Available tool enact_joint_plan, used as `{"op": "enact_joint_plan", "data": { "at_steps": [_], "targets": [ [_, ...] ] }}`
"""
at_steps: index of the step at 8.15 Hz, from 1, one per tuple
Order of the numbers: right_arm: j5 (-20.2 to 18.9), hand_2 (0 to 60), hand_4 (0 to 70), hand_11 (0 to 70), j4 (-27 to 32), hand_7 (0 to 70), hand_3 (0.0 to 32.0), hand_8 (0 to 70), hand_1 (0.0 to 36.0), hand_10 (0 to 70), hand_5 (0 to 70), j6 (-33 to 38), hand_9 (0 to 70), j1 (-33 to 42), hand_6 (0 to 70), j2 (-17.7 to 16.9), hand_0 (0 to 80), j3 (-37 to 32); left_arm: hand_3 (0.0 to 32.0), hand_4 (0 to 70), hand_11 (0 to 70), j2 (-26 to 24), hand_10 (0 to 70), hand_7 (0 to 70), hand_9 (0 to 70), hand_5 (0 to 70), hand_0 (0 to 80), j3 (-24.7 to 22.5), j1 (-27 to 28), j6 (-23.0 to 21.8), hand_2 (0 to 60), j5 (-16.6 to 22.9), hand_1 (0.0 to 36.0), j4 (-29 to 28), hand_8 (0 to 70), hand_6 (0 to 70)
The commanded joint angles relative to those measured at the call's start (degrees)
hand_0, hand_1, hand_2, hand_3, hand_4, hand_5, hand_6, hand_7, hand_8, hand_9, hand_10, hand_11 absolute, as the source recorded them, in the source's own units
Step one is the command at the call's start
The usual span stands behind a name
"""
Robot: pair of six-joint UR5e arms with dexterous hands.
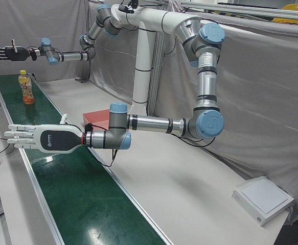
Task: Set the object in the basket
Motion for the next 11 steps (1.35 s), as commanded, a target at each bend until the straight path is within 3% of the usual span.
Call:
{"op": "enact_joint_plan", "data": {
  "at_steps": [1,11],
  "targets": [
    [0.0,0.0,0.0,0.0,0.0,0.0,0.0,0.0,0.0,0.0,0.0,0.0,0.0,0.0,0.0,0.0,0.0,0.0,0.0,3.3,8.8,0.1,4.8,0.0,1.0,7.3,54.2,0.0,-0.1,0.0,0.0,0.0,8.8,-0.1,0.0,1.0],
    [0.0,0.0,0.0,0.0,0.0,0.0,0.0,0.0,0.0,0.0,0.0,0.0,0.0,0.0,0.0,0.0,0.0,0.0,0.0,3.1,9.4,0.0,5.3,0.1,1.2,7.5,53.9,0.2,0.0,0.0,0.0,0.0,9.1,-0.2,0.0,1.0]
  ]
}}
